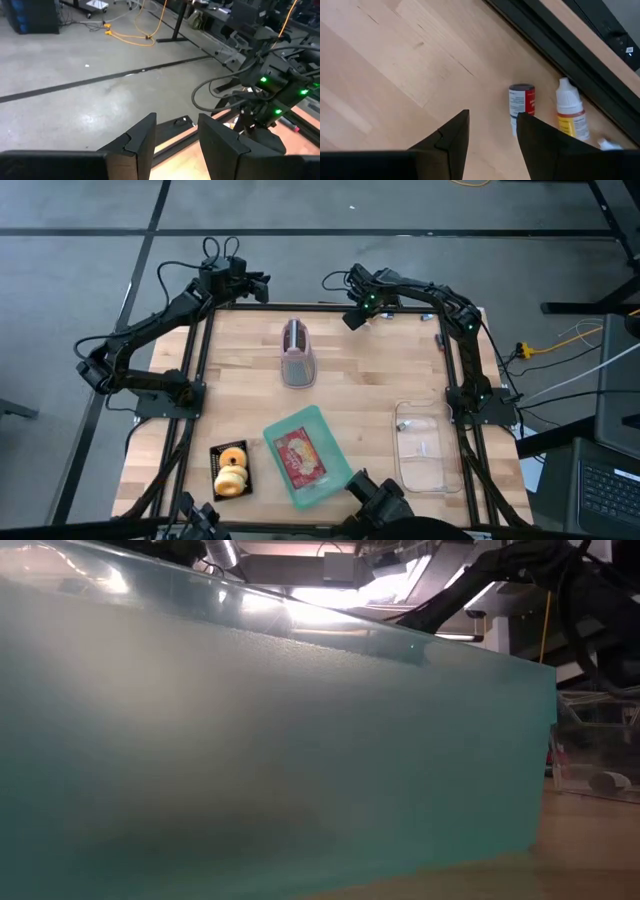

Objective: Pick & Place Food Item
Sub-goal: Put the red food coloring bottle into the transparent bin

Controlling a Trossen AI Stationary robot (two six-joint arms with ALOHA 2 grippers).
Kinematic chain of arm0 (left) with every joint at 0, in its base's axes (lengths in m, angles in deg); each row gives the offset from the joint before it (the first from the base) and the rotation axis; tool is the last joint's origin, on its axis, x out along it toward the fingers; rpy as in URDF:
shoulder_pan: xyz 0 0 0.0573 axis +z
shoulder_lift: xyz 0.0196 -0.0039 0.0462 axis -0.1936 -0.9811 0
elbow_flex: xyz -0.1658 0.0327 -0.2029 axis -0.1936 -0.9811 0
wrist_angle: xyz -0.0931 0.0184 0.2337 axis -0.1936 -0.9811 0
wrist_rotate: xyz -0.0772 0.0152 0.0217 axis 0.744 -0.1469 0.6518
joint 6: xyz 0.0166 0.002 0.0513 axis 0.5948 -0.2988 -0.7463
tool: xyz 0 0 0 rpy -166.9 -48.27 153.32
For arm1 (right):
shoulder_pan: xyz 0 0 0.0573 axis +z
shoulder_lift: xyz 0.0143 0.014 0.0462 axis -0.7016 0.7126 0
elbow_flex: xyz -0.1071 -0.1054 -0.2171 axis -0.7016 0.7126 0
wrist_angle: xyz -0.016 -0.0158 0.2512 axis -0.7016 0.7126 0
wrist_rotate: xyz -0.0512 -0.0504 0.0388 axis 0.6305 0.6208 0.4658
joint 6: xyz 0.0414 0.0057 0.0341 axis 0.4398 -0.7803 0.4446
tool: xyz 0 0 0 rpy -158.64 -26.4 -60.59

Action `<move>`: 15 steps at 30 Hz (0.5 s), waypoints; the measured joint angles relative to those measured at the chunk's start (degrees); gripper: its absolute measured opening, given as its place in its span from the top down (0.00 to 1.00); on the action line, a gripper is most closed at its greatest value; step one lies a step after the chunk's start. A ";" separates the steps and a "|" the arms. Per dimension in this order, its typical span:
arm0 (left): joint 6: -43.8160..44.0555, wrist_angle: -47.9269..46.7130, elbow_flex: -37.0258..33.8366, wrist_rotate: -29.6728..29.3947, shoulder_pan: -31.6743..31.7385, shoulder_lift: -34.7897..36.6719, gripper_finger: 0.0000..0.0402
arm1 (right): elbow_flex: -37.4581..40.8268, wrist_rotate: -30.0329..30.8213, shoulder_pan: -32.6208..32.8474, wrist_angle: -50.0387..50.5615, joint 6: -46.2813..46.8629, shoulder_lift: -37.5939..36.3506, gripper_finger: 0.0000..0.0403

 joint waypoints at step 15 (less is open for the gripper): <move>-0.89 0.02 0.00 -0.45 0.00 0.00 0.65 | 0.00 -1.30 -2.50 -0.02 0.61 3.17 0.60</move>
